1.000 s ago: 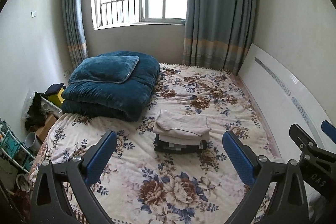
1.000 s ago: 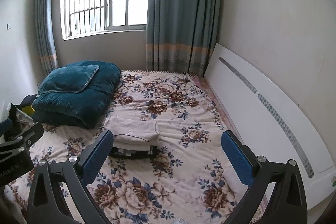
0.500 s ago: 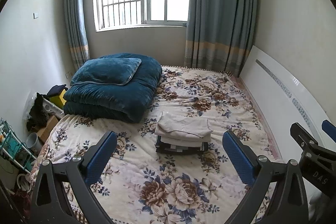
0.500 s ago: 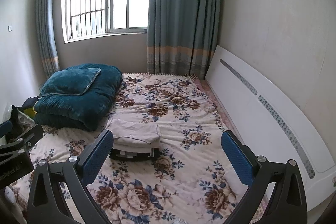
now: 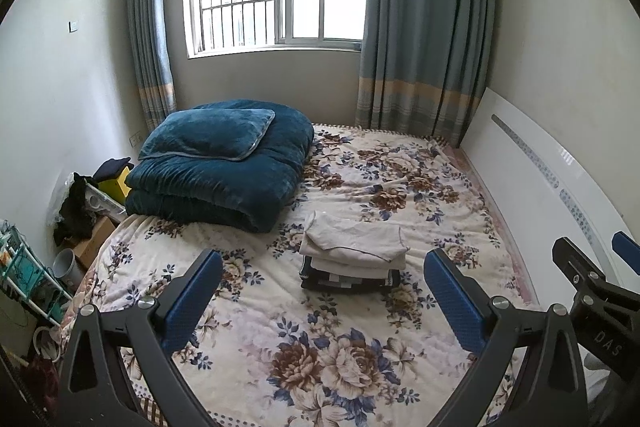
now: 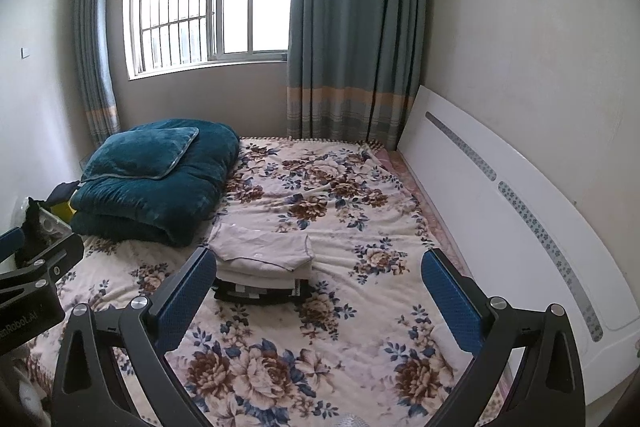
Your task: Fold small clothes
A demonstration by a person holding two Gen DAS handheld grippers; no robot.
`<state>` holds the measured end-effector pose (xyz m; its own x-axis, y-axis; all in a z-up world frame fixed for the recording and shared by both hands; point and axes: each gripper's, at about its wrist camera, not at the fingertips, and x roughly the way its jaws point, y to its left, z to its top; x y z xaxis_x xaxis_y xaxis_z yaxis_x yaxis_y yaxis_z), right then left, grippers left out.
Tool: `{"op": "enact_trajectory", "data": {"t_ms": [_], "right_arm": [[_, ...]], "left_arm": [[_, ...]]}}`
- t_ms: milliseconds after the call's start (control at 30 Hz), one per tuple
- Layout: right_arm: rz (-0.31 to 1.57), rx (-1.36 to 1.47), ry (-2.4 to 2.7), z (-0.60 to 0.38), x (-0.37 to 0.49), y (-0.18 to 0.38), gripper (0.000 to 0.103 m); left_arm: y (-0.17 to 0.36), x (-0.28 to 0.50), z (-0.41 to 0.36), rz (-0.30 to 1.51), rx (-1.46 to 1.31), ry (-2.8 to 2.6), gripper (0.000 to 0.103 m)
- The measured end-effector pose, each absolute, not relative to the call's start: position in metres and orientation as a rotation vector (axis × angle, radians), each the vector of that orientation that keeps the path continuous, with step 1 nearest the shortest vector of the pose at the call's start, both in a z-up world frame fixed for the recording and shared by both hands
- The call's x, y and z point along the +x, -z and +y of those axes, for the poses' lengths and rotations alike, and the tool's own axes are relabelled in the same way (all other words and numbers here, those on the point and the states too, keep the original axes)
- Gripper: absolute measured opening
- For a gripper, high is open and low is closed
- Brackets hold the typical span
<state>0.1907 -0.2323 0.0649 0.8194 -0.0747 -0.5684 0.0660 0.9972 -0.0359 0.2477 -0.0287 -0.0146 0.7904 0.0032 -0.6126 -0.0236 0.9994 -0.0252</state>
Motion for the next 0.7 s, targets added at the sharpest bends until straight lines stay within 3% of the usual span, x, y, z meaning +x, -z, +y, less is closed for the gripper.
{"op": "enact_trajectory", "data": {"t_ms": [700], "right_arm": [[0.609, -0.011, 0.047, -0.2263, 0.1874, -0.0691, 0.103]], "left_arm": [[0.0145, 0.2432, -0.0253, 0.657, -0.034, -0.021, 0.103]]}}
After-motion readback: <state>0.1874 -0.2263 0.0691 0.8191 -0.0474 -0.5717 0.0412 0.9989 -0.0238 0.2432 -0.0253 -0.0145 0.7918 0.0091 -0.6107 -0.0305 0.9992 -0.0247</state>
